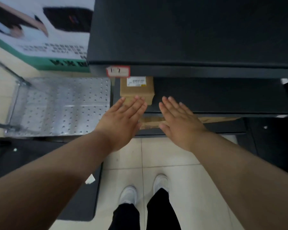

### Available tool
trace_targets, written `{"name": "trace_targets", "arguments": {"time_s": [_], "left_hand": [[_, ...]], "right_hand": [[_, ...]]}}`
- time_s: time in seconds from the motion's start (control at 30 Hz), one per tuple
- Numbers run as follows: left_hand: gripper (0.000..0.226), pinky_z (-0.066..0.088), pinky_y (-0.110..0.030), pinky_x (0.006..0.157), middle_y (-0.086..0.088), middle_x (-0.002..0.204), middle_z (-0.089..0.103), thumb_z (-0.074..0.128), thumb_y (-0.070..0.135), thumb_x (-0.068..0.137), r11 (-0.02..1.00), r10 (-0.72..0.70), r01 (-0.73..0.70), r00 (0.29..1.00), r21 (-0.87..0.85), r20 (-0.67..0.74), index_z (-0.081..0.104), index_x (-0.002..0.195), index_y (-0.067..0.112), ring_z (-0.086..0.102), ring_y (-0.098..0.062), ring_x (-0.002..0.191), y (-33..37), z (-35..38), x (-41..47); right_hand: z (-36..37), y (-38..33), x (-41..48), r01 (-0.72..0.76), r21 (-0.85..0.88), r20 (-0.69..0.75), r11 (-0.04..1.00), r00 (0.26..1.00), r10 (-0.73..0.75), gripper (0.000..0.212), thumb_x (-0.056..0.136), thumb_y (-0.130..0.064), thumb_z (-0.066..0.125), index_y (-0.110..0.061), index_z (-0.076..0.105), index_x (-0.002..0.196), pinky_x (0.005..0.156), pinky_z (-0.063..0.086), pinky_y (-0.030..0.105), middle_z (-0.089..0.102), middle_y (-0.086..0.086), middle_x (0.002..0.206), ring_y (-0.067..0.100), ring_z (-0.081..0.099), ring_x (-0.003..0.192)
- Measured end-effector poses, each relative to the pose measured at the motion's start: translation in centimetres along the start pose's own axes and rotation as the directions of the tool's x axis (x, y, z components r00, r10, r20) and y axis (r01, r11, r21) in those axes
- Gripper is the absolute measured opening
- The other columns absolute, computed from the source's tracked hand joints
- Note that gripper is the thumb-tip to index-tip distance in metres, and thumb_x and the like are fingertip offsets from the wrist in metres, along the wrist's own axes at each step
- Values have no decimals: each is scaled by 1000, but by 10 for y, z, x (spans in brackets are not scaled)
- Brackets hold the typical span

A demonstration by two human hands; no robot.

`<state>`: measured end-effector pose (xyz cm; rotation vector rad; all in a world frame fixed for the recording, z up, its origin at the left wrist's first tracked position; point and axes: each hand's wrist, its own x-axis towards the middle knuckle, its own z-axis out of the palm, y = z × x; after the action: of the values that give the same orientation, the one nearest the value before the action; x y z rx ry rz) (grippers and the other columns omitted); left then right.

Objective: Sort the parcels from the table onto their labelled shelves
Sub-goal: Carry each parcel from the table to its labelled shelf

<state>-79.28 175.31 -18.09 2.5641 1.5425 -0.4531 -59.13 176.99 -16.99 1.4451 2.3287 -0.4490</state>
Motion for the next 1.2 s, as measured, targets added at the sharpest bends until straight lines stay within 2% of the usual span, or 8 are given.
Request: {"name": "trace_targets", "arguments": {"time_s": [0.1,0.23,0.33,0.4,0.47,0.77,0.97,1.2], "left_hand": [[55,-18,-37,114,-1,149,-33,3,40,100,994,68,-66,998,91,-16,-31,135,14,-28,-16,141,13,-58,-19],[56,-17,-34,112,0,149,-27,9,40,102,982,180,-169,972,88,-149,-22,141,14,-18,-15,145,40,-125,-45],[58,-14,-34,114,0,152,-19,11,40,102,966,258,-240,938,100,-233,-13,147,13,-12,-15,146,69,-168,-58],[59,-13,-34,117,4,154,-21,12,40,103,949,312,-294,932,117,-183,-14,149,16,-17,-13,145,96,-196,-64],[59,-10,-35,119,2,158,-17,11,41,102,916,393,-359,893,177,-221,-13,150,16,-18,-13,145,129,-225,-66],[58,-7,-36,119,1,160,-11,15,41,102,667,745,-663,584,341,-322,-10,150,17,-14,-13,145,351,-310,-85],[59,-9,-35,119,1,158,-16,13,41,103,426,902,-800,340,423,-264,-11,150,16,-17,-13,145,538,-318,-144],[59,-6,-35,120,1,158,-16,15,41,103,100,989,-891,39,444,-145,-13,149,16,-17,-13,145,717,-294,-229]], "right_hand": [[-42,-8,-57,-31,-24,-46,999,999,30,63,101,-44,15,-16,-17,148,114,-16,30,-29,-2,153,12,-25,141],[-87,-13,-138,-160,-14,-137,987,978,157,64,101,-45,14,-15,-15,149,115,-14,31,-27,-2,152,13,-23,142],[-102,-9,-201,-286,53,-240,957,926,290,66,97,-51,3,-14,-13,149,114,-14,29,-20,0,157,10,-24,139],[-110,-2,-247,-368,118,-274,922,881,386,64,100,-48,10,-15,-12,149,113,-15,28,-21,-1,156,7,-26,136],[-115,9,-292,-441,181,-312,879,822,477,64,100,-47,17,-16,-10,150,111,-16,27,-22,-3,154,5,-27,132],[-82,65,-508,-671,391,-392,630,498,773,66,99,-48,23,-16,-3,151,118,-5,29,-11,-1,159,11,-13,145],[-17,74,-677,-804,456,-308,382,260,915,66,100,-48,23,-16,-4,151,118,-6,29,-12,0,158,12,-14,145],[76,49,-838,-854,520,-99,5,-55,994,68,99,-48,25,-15,-3,151,119,-3,31,-11,0,159,13,-12,145]]}}
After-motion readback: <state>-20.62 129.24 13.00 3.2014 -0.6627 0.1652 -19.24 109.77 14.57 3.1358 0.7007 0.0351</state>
